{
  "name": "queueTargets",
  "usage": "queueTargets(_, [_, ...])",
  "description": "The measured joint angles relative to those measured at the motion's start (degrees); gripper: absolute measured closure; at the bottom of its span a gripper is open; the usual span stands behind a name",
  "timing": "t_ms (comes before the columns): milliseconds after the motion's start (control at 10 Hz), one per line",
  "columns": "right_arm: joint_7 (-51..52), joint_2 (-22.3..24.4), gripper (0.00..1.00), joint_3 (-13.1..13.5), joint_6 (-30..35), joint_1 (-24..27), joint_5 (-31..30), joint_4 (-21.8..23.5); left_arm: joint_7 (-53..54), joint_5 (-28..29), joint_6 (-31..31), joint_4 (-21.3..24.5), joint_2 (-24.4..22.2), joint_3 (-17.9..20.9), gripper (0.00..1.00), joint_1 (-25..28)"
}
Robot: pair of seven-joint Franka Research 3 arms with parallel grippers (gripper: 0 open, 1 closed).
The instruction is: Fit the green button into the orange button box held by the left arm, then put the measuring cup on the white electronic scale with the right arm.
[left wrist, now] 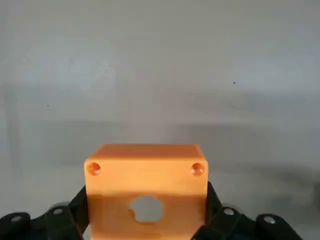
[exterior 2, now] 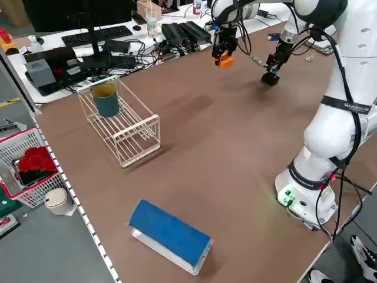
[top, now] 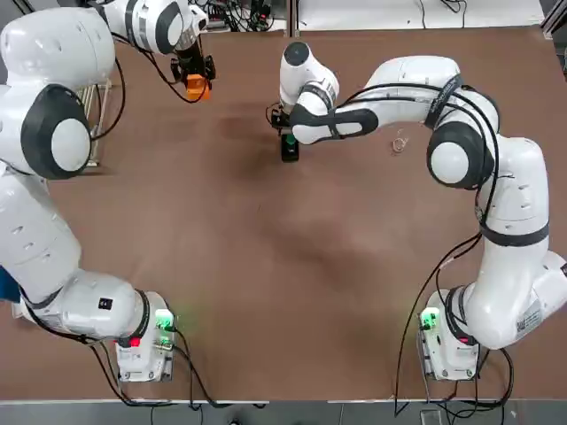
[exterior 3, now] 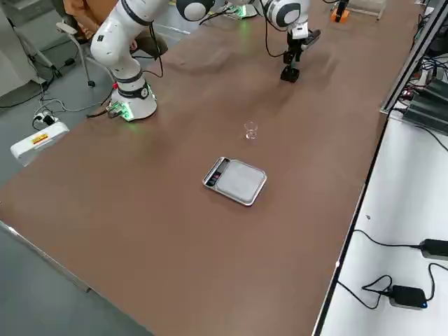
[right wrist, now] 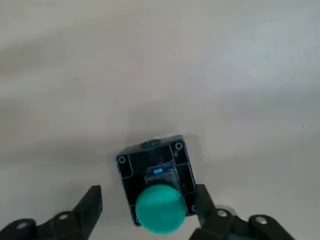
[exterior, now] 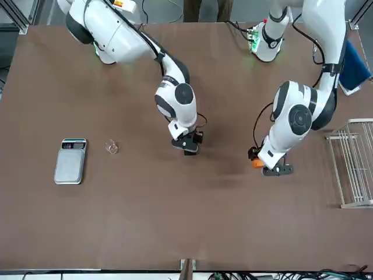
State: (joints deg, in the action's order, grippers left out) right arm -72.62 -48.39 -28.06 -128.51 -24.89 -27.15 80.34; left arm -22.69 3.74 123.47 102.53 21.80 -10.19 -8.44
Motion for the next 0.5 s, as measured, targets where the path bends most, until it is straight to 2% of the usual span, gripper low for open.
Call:
queueTargets(100, [0.00, 0.21, 0.12, 0.03, 0.07, 0.27, -0.01, -0.49, -1.14, 0.00, 0.00, -0.93, 0.61, 0.00, 0.14, -0.82])
queueTargets(200, [0.01, 0.64, 0.01, 0.05, 0.78, 0.74, -0.01, -0.79, -2.37, 0.00, 0.00, -1.66, 1.30, -0.02, 0.14, -1.80])
queueTargets(500, [0.89, 5.26, 0.00, -0.03, 7.30, 3.77, -0.13, -1.00, -4.01, 0.00, 0.00, -2.39, 2.01, -0.03, 0.14, -3.49])
